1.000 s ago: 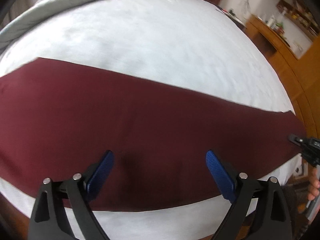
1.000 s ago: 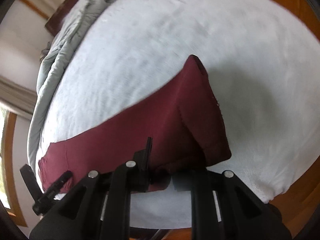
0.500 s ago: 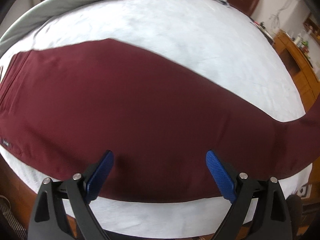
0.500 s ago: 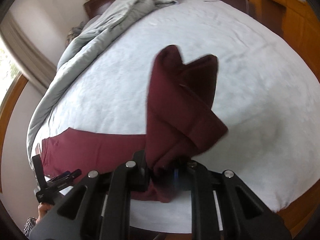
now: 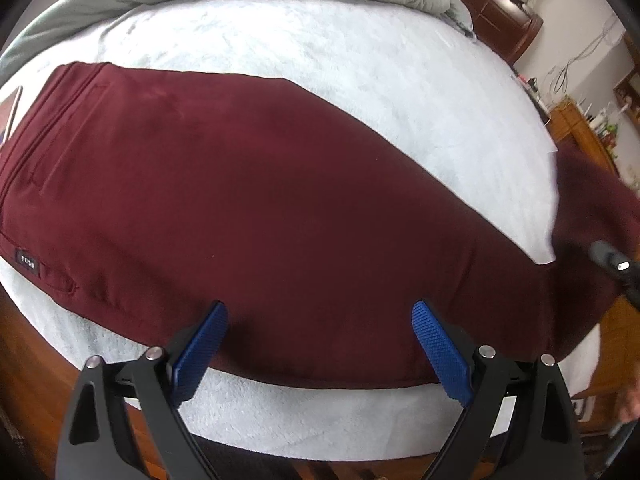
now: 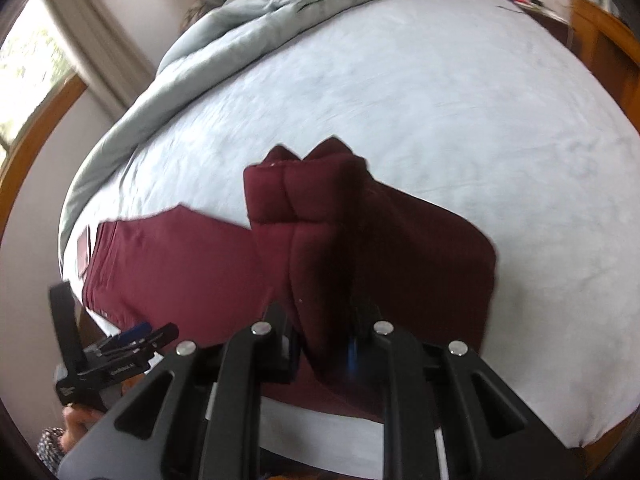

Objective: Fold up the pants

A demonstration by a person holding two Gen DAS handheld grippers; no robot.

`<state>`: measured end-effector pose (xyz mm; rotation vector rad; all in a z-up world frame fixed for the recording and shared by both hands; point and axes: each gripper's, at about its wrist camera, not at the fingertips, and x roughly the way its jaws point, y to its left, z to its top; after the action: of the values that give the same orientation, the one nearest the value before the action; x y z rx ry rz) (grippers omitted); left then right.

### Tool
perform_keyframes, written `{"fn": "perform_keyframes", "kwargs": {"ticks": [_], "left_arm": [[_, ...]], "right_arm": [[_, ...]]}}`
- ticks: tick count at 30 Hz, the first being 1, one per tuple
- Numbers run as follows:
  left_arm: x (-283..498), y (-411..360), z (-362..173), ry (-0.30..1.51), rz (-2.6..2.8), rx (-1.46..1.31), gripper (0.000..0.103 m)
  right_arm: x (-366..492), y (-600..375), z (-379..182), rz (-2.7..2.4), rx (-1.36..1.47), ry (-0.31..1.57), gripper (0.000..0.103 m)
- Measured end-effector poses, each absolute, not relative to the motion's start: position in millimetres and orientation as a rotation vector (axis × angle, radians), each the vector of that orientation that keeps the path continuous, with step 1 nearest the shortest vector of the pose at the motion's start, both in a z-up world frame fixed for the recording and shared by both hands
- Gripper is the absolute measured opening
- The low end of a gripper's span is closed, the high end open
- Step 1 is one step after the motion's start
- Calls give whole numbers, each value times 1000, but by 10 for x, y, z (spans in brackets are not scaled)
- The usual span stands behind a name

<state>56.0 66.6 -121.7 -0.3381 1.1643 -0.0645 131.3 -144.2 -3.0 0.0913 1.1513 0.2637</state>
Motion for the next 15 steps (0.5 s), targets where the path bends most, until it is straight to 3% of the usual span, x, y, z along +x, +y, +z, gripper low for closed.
{"fn": "perform_keyframes", "kwargs": {"ticks": [9, 12, 13, 14, 15], "left_arm": [[478, 857, -1203, 1148, -44, -382, 94], [472, 883, -1199, 1146, -48, -403, 94], [484, 906, -1201, 1147, -51, -410, 94], [528, 886, -1202, 1148, -57, -420, 94], [532, 883, -1201, 1150, -67, -432, 94]], "right_arm": [[1262, -812, -562, 332, -23, 1247, 18], [1214, -722, -728, 354, -53, 1275, 26], [1200, -710, -763, 365, -54, 1282, 34], [1190, -691, -797, 387, -49, 1290, 53], [1175, -686, -828, 421, -25, 1304, 63]]}}
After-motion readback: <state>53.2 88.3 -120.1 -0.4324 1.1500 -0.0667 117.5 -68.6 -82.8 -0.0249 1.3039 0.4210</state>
